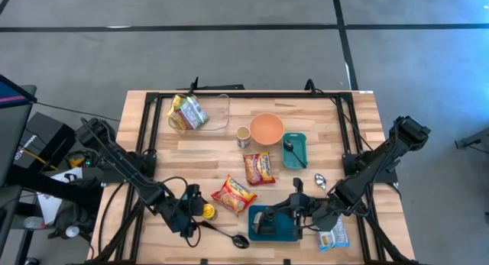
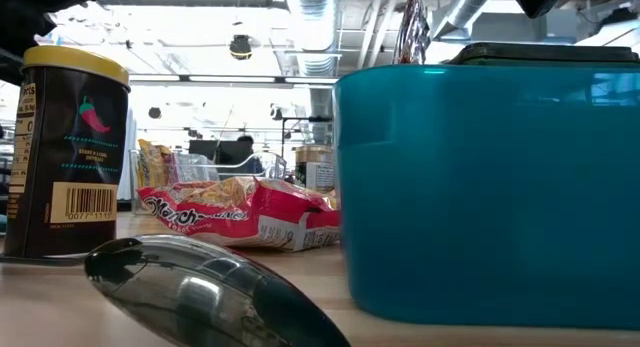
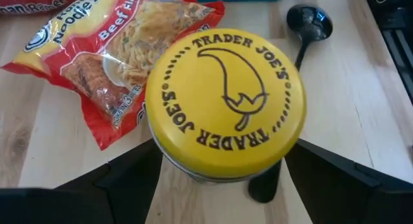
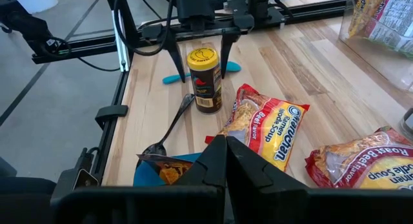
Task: Pick & Place Food Item
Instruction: Put the yellow seasoning bottle into the blue bin
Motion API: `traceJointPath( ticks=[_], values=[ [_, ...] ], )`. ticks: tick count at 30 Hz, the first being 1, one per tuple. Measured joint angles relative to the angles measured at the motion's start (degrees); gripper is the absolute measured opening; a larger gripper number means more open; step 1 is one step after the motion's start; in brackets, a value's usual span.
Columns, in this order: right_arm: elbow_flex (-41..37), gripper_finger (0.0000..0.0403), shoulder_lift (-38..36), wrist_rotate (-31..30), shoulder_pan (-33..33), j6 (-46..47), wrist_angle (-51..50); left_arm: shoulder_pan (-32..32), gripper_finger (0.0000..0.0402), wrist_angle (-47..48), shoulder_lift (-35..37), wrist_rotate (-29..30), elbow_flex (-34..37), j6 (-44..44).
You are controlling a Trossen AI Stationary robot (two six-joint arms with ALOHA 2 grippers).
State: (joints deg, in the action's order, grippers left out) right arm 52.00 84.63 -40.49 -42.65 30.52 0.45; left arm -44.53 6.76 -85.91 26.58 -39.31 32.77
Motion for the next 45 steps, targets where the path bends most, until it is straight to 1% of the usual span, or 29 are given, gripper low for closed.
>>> traceJointPath(
  ticks=[5, 8, 21, 25, 39, 45],
  values=[
    [0.0, 0.0001, 0.0, 0.0, 0.0, 0.0, 0.0, 0.0, 0.0314, -2.3, -2.6, 0.2, 0.0, -0.3],
    [0.0, 0.0001, 0.0, 0.0, 0.0, 0.0, 0.0, 0.0, 0.0314, -3.6, -4.7, 0.2, 0.0, -2.1],
    [0.0, 0.0001, 0.0, 0.0, 0.0, 0.0, 0.0, 1.9, 0.0314, -6.5, -7.6, 0.2, 0.0, -2.6],
    [0.0, 0.0001, 0.0, 0.0, 0.0, 0.0, 0.0, 1.8, 0.0314, -9.7, -8.7, 0.2, 0.0, -2.7],
    [0.0, 0.0001, 0.0, 0.0, 0.0, 0.0, 0.0, 1.9, 0.0313, -10.3, -8.8, 1.0, 0.0, -4.0],
    [0.0, 0.0001, 0.0, 0.0, 0.0, 0.0, 0.0, 1.9, 0.0296, -10.3, -8.8, 1.0, 0.0, -4.3]
  ],
)
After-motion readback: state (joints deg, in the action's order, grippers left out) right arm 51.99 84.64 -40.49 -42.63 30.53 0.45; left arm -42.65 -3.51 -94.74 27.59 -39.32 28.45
